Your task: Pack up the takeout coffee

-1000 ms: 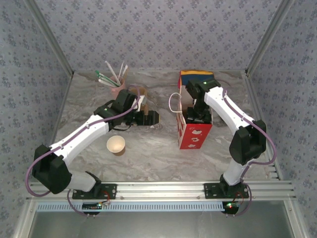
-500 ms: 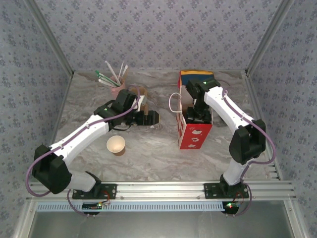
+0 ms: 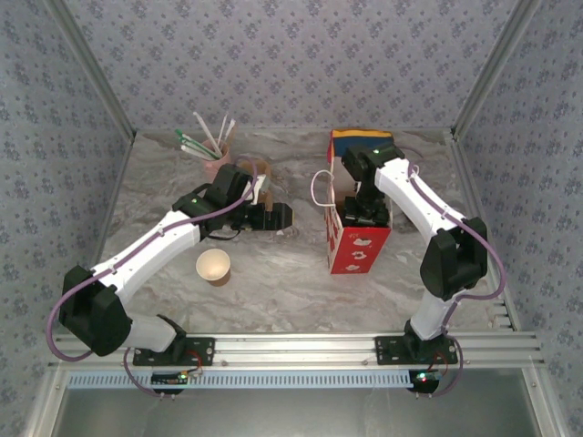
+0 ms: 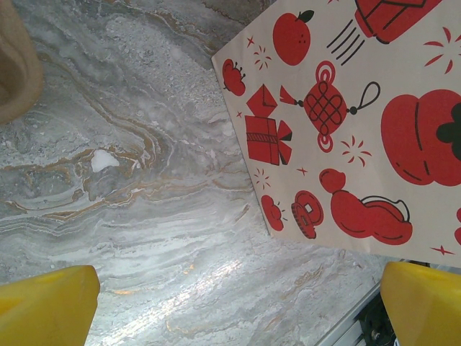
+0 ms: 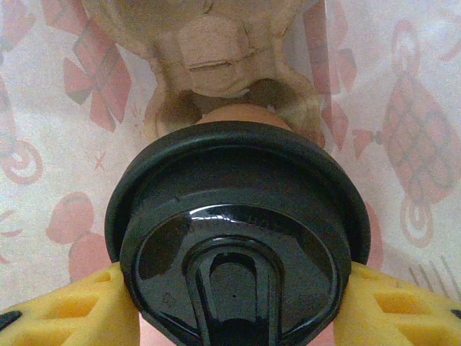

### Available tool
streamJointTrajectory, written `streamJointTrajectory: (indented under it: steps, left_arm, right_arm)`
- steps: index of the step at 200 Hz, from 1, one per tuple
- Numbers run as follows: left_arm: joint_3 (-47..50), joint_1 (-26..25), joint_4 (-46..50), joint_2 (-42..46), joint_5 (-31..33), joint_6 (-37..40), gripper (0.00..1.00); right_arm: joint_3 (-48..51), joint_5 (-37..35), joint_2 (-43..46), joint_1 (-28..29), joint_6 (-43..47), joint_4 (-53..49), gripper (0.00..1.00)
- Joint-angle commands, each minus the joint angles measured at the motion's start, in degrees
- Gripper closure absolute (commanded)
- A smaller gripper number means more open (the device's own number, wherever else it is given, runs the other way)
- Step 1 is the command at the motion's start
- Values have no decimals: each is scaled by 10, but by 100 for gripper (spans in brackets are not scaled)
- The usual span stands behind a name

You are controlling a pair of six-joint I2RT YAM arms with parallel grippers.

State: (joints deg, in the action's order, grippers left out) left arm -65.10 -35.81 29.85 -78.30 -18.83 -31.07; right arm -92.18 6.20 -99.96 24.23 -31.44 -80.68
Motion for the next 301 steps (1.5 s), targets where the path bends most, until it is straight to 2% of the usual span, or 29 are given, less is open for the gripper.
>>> streamJointTrajectory:
  steps: [1,301]
  left_arm:
    - [-11,-5,-1,16,-3,2,0]
    - [-9,-6,2,19,-2,1,0]
  right_arm:
    - [-5,-11,-4,-5,9,-11,41]
    - [30,-11,-2,-9,13,14,41]
